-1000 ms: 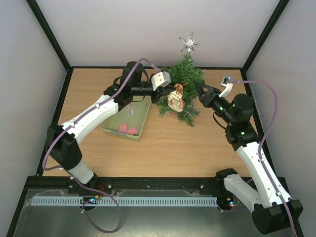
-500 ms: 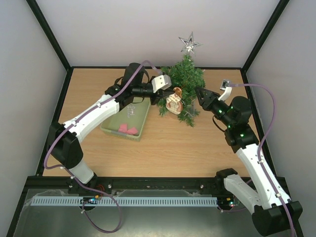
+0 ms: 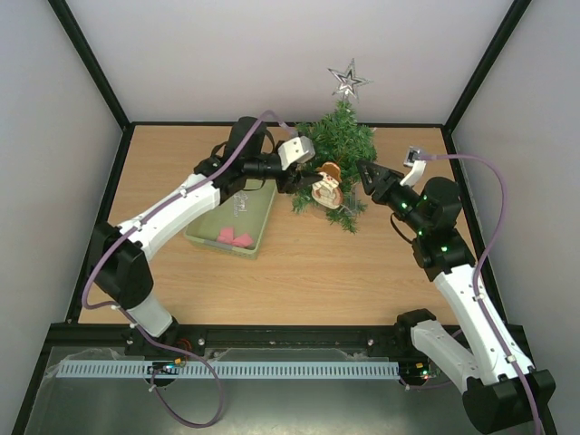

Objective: Decorate the small christmas tree
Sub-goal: Hang the decoration item on the Christmas tree.

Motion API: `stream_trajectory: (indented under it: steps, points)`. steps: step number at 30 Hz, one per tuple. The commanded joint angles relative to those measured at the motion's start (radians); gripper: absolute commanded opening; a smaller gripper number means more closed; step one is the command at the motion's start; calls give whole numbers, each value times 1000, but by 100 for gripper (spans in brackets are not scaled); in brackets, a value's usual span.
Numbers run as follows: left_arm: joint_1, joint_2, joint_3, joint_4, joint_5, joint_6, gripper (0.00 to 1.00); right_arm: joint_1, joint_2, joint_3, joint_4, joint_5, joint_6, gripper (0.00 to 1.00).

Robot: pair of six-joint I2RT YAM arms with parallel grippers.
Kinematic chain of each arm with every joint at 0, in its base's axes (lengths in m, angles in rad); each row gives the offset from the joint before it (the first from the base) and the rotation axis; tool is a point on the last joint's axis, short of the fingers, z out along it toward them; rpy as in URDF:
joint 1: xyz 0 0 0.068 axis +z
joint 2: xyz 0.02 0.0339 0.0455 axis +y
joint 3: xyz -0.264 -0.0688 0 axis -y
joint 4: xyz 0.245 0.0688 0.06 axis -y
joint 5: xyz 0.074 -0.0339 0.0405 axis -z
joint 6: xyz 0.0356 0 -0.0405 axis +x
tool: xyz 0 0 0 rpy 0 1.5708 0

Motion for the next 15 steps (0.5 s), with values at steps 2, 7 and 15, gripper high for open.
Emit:
stream_trajectory:
  steps: [2,7,15]
  points:
    - [6,-99,-67,79,-49,-80,59,1,-25,-32,-48,41,-11,44]
    - [17,-151,-140,112,-95,-141,60,1,-66,-92,-96,126,1,45]
    - [48,-202,-245,94,-252,-257,68,0,-141,-203,-133,147,47,51]
